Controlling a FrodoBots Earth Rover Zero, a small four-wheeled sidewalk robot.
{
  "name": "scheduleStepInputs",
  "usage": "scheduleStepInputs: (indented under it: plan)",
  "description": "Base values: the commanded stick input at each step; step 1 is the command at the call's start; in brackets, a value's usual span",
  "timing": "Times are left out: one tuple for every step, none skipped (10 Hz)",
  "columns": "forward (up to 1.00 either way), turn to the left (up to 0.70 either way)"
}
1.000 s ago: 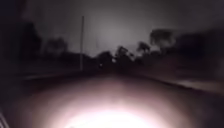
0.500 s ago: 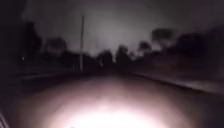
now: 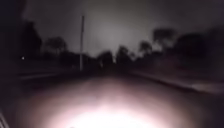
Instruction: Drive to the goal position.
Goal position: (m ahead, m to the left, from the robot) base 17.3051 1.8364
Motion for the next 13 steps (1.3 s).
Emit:
scheduleStepInputs:
  plan:
    - [0.70,0.00]
    - [0.70,0.00]
    - [0.70,0.00]
    - [0.70,0.00]
    - [0.70,0.00]
    - [0.70,0.00]
    - [0.70,0.00]
    - [0.70,0.00]
    - [0.70,0.00]
    - [0.70,0.00]
    - [0.70,0.00]
    - [0.70,0.00]
    - [0.70,0.00]
